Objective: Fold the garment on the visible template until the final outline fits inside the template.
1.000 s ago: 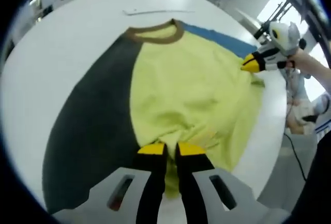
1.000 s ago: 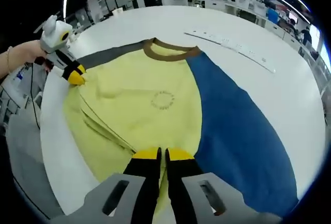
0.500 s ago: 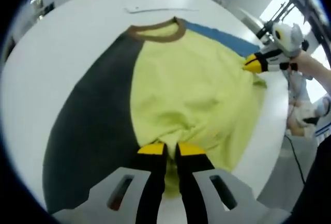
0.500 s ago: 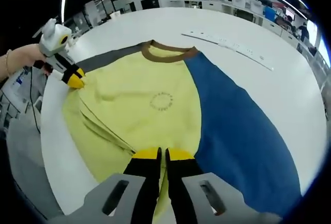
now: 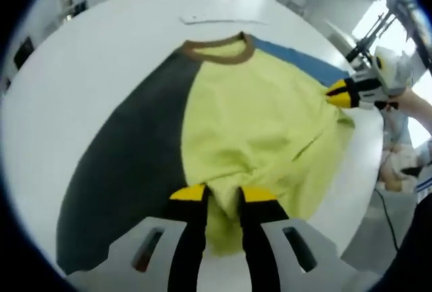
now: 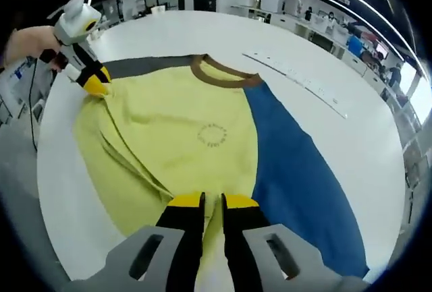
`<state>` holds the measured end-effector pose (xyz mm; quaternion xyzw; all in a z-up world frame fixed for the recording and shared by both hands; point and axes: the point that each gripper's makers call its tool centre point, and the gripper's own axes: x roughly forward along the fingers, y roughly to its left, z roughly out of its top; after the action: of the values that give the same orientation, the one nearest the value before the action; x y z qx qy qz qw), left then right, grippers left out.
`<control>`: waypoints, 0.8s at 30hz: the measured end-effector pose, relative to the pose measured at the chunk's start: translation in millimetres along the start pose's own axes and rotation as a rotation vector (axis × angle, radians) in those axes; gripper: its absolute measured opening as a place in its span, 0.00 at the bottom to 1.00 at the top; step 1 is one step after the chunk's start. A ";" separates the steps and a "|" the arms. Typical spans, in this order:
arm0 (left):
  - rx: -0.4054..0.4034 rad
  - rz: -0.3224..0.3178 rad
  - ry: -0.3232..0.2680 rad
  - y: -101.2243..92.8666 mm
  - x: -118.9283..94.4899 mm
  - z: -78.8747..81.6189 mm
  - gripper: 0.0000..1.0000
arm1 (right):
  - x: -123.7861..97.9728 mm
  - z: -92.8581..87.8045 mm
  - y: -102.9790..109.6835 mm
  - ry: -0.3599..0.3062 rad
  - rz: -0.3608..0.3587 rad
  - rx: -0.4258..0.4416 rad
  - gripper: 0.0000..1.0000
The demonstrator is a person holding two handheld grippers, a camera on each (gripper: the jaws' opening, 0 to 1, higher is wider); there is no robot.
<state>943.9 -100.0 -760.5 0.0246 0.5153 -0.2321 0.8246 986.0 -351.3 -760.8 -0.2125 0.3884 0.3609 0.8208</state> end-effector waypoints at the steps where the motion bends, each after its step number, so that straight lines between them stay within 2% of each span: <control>1: 0.008 0.003 -0.004 0.0 -1.6 0.7 0.19 | -1.9 1.6 -1.7 -0.007 -0.008 0.005 0.15; 3: 0.013 0.006 -0.012 0.1 -4.6 1.9 0.21 | -7.6 7.7 -7.8 -0.035 -0.036 0.012 0.18; 6: 0.030 0.021 -0.039 2.4 -10.9 5.7 0.23 | -17.6 15.5 -16.4 -0.075 -0.068 0.026 0.19; 11: 0.031 0.032 -0.060 5.3 -22.4 5.9 0.27 | -32.9 16.4 -25.0 -0.099 -0.095 0.063 0.20; 19: 0.043 0.042 -0.078 1.5 -35.3 -2.2 0.31 | -50.0 12.5 -21.1 -0.119 -0.104 0.079 0.24; 24: 0.070 0.045 -0.120 -4.7 -49.2 -2.0 0.37 | -67.5 12.3 -13.6 -0.141 -0.105 0.089 0.28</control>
<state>922.6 -86.1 -718.1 0.0509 0.4560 -0.2325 0.8576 972.7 -381.3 -699.0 -0.1700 0.3334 0.3140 0.8726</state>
